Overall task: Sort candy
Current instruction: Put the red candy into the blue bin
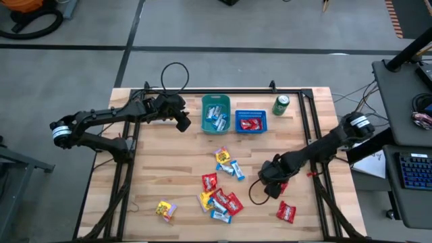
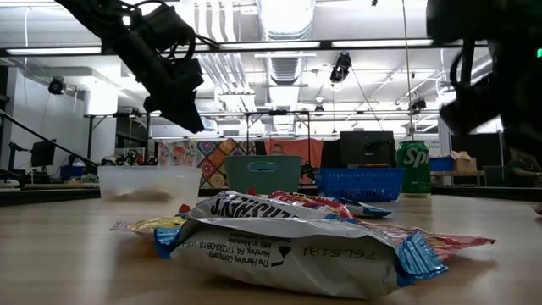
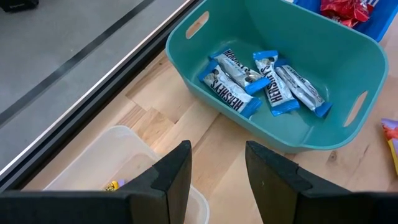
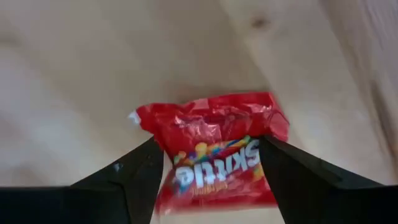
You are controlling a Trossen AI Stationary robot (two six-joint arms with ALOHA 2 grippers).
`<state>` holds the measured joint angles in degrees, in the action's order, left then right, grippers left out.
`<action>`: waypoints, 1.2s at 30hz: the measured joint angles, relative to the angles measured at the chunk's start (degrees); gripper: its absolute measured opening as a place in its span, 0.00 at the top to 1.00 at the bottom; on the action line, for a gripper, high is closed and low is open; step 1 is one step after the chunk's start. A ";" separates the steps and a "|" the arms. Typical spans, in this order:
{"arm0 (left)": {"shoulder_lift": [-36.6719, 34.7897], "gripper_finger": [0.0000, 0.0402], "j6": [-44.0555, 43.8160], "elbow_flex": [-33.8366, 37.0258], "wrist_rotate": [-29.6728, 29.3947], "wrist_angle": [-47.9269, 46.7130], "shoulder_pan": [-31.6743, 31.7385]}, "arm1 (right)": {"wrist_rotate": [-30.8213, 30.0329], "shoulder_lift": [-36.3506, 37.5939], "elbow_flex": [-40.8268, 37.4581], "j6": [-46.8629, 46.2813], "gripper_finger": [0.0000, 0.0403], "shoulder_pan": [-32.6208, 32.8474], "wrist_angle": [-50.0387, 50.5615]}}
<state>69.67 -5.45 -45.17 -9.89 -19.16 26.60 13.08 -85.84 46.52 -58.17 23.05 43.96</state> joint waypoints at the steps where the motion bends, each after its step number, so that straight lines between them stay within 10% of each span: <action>1: 0.00 0.66 0.00 0.00 0.00 -0.04 0.00 | 0.00 -1.21 -0.02 0.59 0.37 -0.09 0.36; 19: 0.00 0.66 0.00 0.00 0.00 0.22 0.01 | -0.22 2.24 -0.09 5.26 0.90 -0.38 0.53; 36: 0.00 0.66 0.01 0.00 0.02 0.31 -0.05 | -22.03 15.62 8.57 24.18 0.91 -17.48 -2.59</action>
<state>69.67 -5.44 -45.17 -9.87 -18.85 26.55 -8.95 -70.22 55.09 -34.00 5.57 41.37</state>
